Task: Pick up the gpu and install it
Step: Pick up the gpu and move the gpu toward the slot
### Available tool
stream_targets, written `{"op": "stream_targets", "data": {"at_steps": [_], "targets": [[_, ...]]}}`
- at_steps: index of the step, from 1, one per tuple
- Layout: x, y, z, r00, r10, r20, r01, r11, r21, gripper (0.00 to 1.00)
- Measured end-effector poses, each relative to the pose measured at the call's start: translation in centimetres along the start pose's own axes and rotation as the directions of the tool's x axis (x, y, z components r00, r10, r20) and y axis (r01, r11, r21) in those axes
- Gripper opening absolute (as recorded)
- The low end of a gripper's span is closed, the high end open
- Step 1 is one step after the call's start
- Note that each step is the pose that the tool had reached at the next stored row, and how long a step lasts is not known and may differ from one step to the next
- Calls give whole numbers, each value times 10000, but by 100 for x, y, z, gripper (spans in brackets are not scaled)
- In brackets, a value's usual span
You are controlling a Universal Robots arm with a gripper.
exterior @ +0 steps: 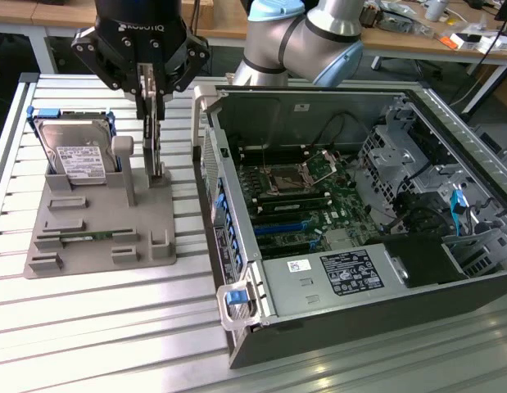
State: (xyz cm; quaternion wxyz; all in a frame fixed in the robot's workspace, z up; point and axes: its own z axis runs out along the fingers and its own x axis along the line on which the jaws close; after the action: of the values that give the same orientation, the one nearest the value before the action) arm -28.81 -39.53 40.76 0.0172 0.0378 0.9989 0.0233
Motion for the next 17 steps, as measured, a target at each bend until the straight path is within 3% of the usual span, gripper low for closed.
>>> {"op": "stream_targets", "data": {"at_steps": [17], "targets": [[-6,9,-193,10000,0,1,0,10000,0,27]]}}
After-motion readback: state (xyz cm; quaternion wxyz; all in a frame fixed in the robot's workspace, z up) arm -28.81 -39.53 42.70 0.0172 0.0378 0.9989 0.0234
